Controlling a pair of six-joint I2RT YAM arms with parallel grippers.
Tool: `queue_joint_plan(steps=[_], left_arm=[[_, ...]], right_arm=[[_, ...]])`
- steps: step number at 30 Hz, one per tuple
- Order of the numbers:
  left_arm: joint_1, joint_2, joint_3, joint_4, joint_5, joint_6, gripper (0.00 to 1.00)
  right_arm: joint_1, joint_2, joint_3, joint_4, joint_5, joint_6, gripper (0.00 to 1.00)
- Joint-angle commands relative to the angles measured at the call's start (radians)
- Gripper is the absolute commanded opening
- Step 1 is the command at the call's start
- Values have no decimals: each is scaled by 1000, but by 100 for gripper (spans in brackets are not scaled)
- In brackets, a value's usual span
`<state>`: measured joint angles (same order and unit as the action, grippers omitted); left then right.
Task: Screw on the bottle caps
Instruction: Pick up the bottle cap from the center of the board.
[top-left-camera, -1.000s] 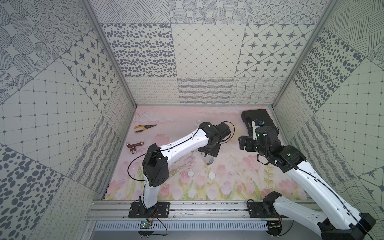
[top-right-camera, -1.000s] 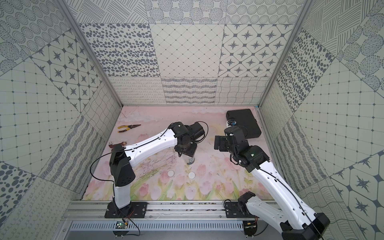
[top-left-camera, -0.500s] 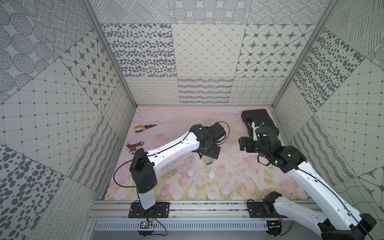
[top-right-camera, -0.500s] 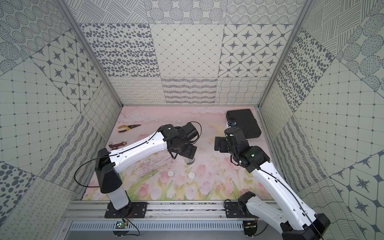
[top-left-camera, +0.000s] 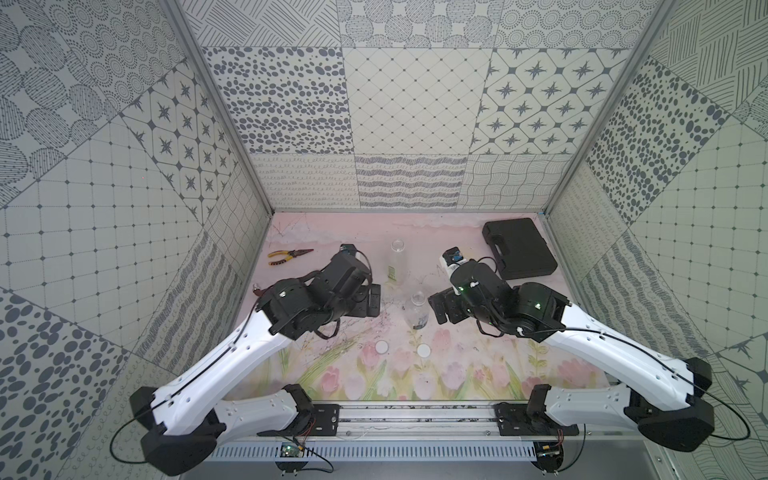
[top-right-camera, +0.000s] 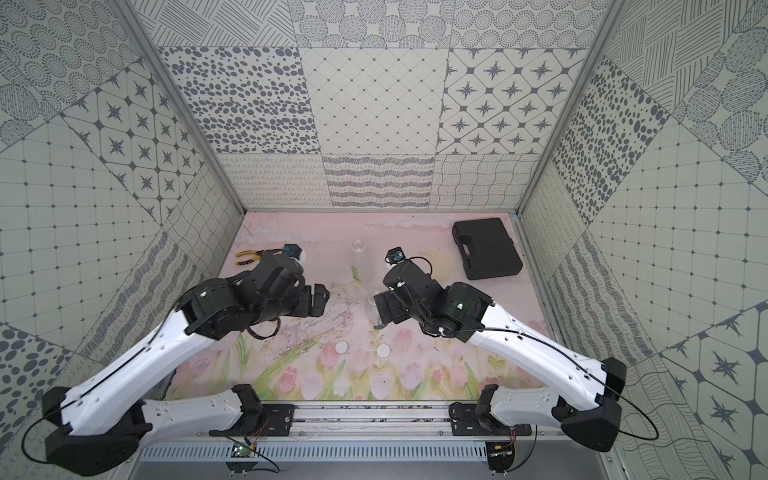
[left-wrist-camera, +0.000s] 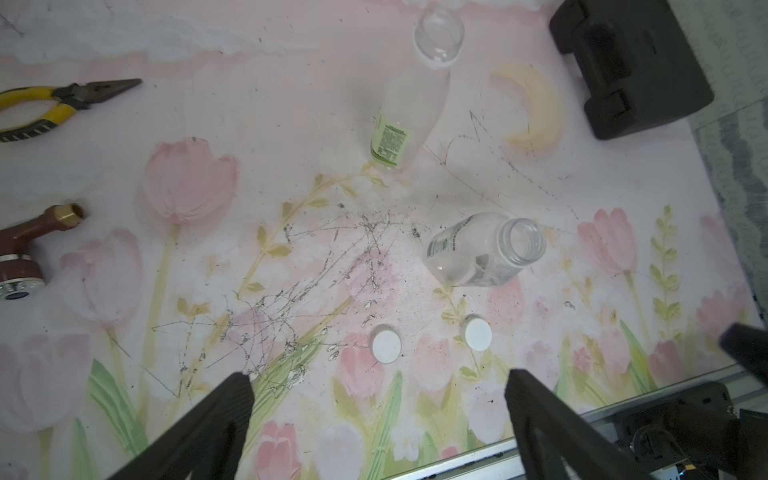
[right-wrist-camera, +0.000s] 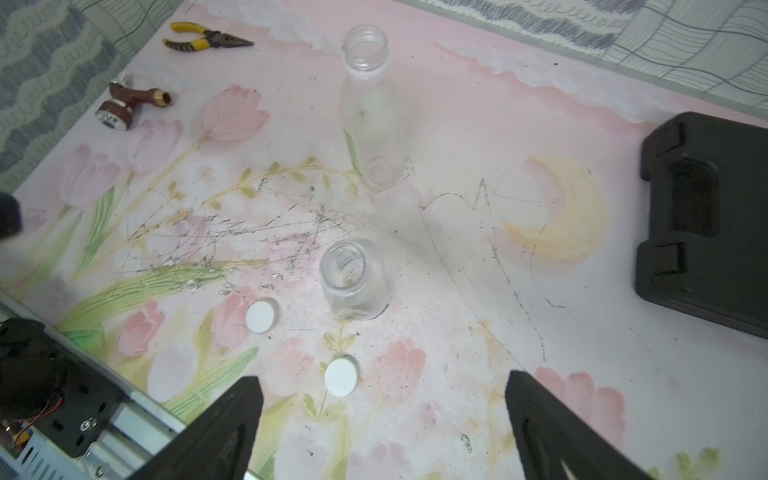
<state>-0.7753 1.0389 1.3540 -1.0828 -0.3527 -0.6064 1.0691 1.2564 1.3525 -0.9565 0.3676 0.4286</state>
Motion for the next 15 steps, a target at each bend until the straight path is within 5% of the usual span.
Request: queue_joint_plan(steps=[1,8,15], left_arm=[[45,-200,6,-126,-171,-37,100],[47,-350,18,-242,-302,-55,100],[46,-634,-142,-90,-272,-8,100]], right_arm=[[91,79,65,-18,-10,56,97],[194,291,166,-22,-80,123,97],[200,475,252,-25,-185,153,96]])
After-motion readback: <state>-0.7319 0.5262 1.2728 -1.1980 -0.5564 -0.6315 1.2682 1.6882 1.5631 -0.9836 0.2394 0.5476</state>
